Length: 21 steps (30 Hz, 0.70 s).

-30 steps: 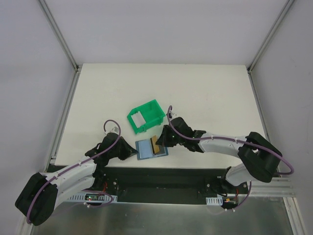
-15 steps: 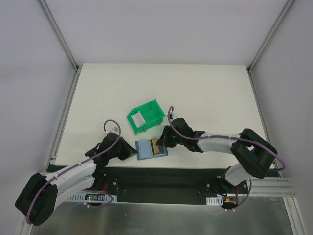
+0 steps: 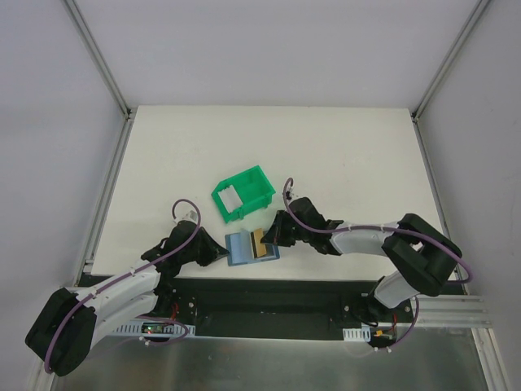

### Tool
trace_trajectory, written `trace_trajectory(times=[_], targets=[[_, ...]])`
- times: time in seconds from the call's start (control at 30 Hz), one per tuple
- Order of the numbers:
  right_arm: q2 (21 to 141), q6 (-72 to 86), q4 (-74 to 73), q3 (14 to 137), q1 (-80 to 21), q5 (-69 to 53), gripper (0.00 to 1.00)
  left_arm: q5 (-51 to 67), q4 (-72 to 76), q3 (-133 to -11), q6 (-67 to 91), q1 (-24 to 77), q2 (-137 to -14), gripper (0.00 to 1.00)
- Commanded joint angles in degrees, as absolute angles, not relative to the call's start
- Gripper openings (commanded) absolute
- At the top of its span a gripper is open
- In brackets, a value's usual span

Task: Put the credit cards into the card holder
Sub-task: Insert the credit card into the card holder.

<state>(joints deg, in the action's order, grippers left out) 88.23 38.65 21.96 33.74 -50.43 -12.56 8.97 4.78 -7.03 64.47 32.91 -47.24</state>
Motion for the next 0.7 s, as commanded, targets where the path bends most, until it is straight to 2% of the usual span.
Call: trace_trajectory(times=[0.0, 0.4, 0.67], targets=[[86.8, 39.7, 25.6, 33.5, -50.4, -14.0, 0.00, 9.5, 3.8, -6.8, 63.2, 32.6, -47.1, 0.00], [83.8, 39.7, 27.2, 32.1, -50.4, -12.5, 0.00, 9.7, 3.8, -6.9, 63.4, 32.6, -47.3, 0.00], [86.5, 40.3, 27.5, 32.0, -50.4, -12.9, 0.00, 9.8, 3.9, -7.2, 63.1, 32.6, -47.7, 0.00]])
